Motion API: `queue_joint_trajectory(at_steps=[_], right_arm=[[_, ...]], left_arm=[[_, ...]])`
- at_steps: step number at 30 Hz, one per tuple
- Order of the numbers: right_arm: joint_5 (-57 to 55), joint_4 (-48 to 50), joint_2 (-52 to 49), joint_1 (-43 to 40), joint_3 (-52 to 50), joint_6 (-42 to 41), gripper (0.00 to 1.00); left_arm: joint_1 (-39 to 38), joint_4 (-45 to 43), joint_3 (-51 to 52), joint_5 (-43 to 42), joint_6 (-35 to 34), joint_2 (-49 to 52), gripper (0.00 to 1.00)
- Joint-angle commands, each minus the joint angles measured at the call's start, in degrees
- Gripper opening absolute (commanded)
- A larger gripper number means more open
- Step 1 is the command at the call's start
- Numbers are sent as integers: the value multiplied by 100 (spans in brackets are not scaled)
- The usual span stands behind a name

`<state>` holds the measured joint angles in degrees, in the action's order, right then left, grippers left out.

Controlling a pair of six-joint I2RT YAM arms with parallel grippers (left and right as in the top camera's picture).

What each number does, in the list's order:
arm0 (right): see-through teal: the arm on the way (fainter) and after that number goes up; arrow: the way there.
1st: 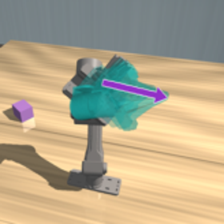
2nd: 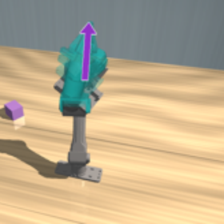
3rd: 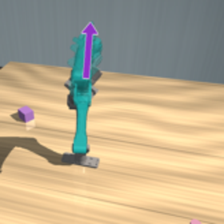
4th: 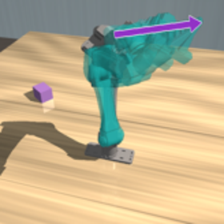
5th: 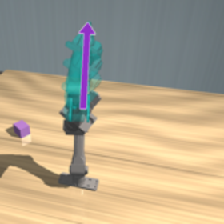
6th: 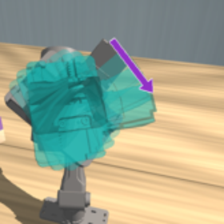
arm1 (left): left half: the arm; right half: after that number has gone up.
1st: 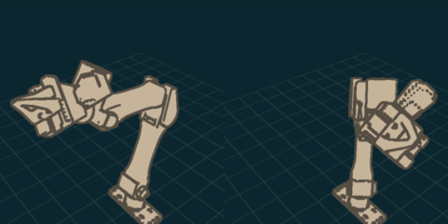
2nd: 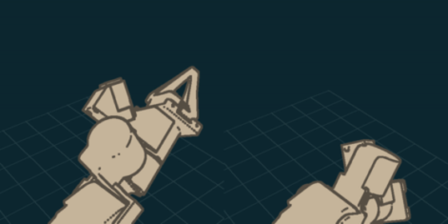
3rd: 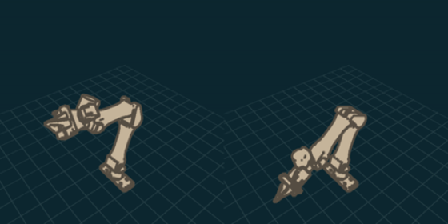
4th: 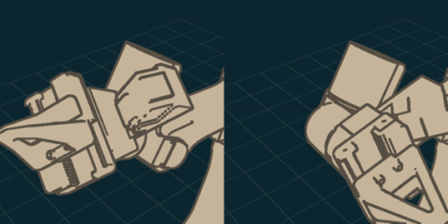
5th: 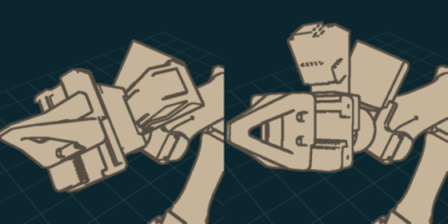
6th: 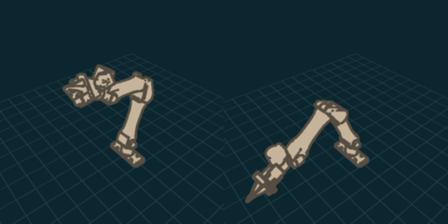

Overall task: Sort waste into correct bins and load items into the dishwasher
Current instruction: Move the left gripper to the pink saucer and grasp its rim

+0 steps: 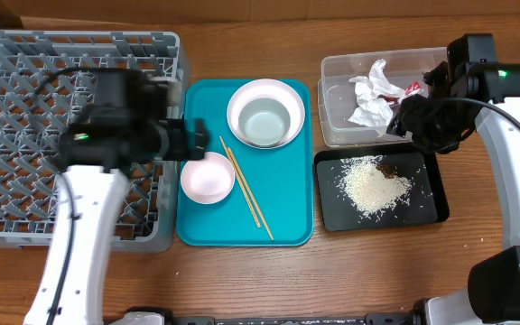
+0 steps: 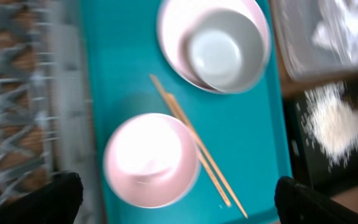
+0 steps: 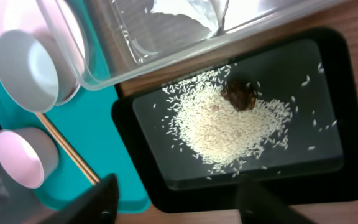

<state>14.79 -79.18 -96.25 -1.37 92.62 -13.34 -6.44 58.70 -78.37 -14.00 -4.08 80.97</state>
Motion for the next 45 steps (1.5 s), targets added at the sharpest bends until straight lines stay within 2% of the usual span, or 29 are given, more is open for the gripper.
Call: queue_joint_trajectory(at_steps=[1,4,6,18,21,25,31,42,45], right_arm=[[-17,-13,210,0,42,31,73],[-22,-87,210,0,42,33,85],[-20,-87,210,0,42,33,87],[-20,-70,210,0,42,31,89],[-22,-70,210,0,42,31,89],[-20,-70,210,0,42,31,89],[-20,-74,210,0,42,31,89],[-20,-92,210,0,42,31,89],[-22,-96,210,0,42,31,89]], left_arm=[[-691,-9,-37,457,140,356,100],[-1255,68,-37,968,125,970,100],[-1390,103,-37,1001,109,1268,98],[-1478,391,-37,992,-68,2754,60],[-1478,374,-37,992,-68,2916,56],[-1515,289,-37,992,-68,3014,45],[-1585,208,-37,992,-195,3128,40],[-1613,236,-39,994,-208,3128,6],[-1611,262,-59,994,-282,3093,4]])
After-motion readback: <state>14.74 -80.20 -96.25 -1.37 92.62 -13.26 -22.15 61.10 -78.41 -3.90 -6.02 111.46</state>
